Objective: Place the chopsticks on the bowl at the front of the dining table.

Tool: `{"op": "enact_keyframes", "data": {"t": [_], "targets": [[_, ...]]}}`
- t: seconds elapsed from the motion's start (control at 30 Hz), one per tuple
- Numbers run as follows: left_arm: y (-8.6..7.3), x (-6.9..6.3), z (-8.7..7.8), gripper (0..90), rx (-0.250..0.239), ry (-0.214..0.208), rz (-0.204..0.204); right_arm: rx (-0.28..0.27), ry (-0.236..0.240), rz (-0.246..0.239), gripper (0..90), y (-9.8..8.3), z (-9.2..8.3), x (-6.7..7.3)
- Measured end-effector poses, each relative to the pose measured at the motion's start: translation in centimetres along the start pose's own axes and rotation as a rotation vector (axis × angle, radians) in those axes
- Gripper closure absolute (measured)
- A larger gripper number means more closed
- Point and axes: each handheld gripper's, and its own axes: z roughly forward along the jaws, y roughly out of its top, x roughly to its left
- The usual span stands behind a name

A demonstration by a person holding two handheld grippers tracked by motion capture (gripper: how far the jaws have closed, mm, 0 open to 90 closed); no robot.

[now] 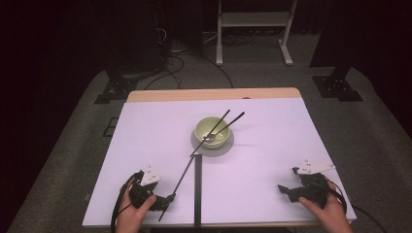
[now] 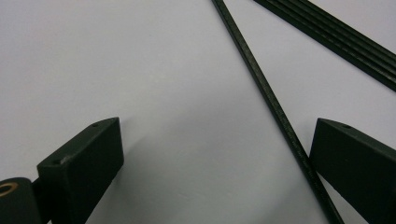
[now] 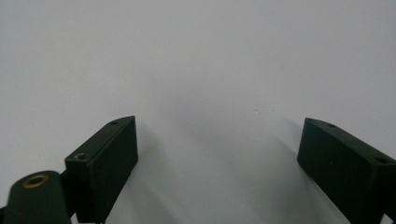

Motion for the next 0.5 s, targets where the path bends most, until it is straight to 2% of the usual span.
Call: {"op": "enact_keyframes", "data": {"t": [0.5], "targets": [[-0.4, 1.7, -0.4, 2.0, 0.001, 0.017, -0.020, 0.000, 0.000, 0.001, 10.6, 0.0, 0.0, 0.0]]}}
